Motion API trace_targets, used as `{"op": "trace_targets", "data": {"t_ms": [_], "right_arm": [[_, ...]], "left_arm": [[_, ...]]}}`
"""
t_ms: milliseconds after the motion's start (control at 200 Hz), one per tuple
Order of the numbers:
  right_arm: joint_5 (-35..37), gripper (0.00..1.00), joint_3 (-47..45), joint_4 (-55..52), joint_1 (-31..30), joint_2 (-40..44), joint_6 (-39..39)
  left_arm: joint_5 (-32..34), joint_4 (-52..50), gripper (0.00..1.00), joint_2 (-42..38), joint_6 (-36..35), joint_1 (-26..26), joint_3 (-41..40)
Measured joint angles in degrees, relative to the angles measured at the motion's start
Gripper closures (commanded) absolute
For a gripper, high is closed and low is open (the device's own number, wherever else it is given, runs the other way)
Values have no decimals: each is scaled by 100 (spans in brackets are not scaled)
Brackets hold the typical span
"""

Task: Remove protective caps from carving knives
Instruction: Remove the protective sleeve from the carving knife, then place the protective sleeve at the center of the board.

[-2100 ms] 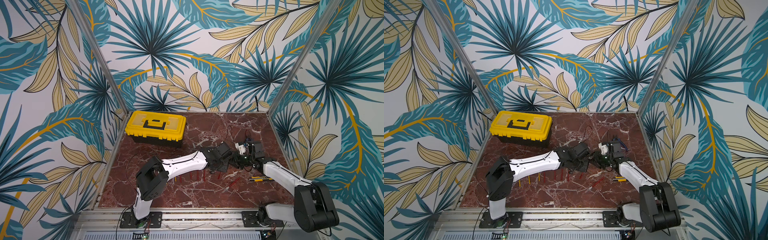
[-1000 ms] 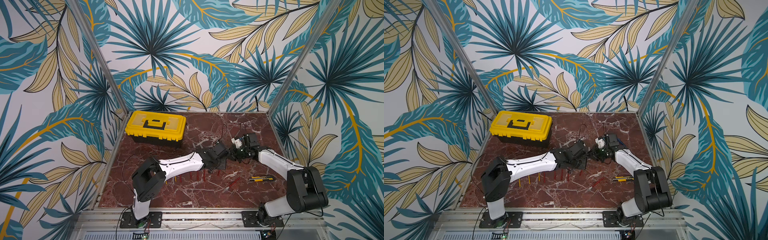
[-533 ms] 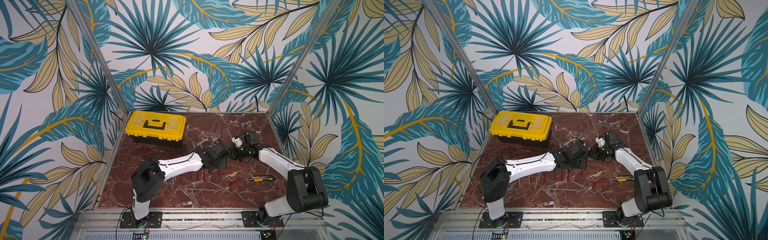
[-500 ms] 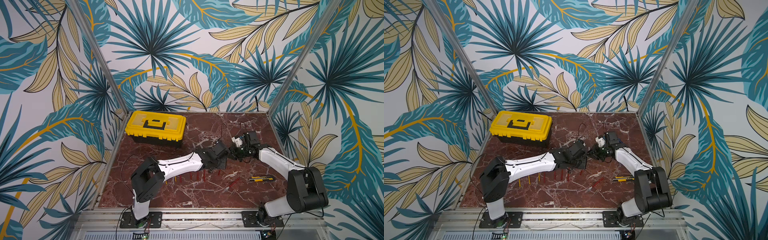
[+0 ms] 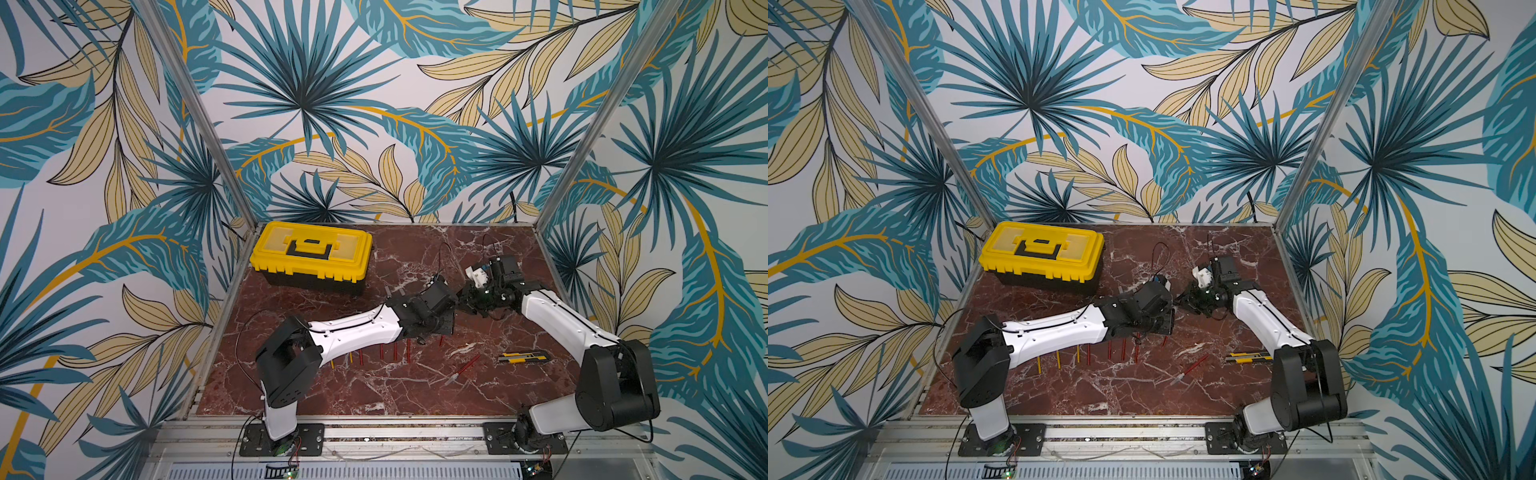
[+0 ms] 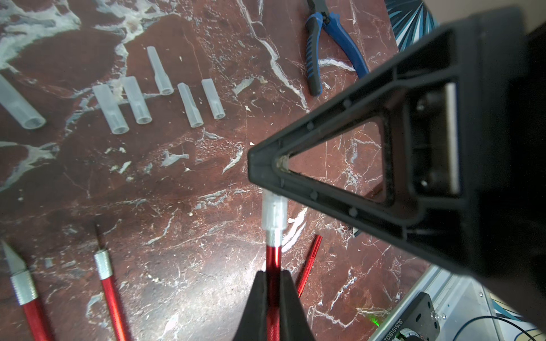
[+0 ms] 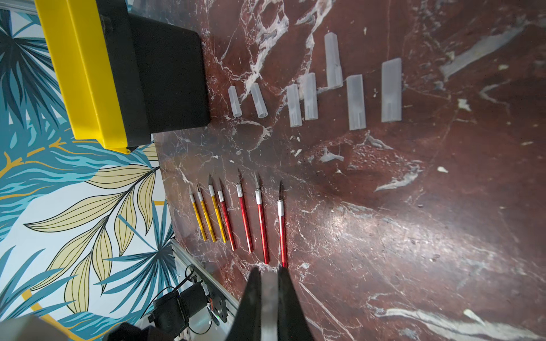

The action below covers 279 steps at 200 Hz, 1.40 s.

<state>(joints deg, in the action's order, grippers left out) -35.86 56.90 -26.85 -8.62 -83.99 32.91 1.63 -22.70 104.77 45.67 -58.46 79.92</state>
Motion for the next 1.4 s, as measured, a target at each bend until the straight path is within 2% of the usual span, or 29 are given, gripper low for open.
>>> {"op": "trace_targets", "data": {"t_ms": [350, 616, 1132, 1232, 1397], "right_arm": [[109, 100, 387, -240, 44, -2, -83], [306, 100, 761, 326, 295, -2, -76], [374, 100, 761, 284, 372, 4, -129], [614, 100, 761, 173, 382, 63, -245], [1668, 100, 748, -184, 385, 433, -522]], "left_arm": [[-4, 297, 100, -221, 55, 4, -234], [-291, -461, 100, -262, 138, -146, -522], [-291, -581, 100, -262, 146, -136, -522], [-269, -586, 100, -269, 138, -133, -522], [-98, -610, 100, -446, 98, -133, -531]]}}
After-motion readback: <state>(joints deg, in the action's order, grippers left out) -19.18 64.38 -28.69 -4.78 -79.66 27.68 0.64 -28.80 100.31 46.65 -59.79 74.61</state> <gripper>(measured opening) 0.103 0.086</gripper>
